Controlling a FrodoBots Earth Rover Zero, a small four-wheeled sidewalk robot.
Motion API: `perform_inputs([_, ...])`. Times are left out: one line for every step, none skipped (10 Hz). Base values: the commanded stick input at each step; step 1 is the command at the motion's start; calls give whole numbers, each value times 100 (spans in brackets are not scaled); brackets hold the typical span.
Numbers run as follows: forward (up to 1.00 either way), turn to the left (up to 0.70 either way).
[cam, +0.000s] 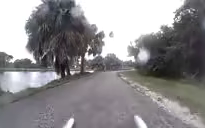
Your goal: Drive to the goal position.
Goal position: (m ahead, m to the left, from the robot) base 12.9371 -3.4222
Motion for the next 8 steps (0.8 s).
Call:
perform_inputs([85,0])
perform_inputs([85,0])
perform_inputs([85,0])
perform_inputs([85,0])
perform_inputs([85,0])
perform_inputs([85,0])
perform_inputs([85,0])
perform_inputs([85,0])
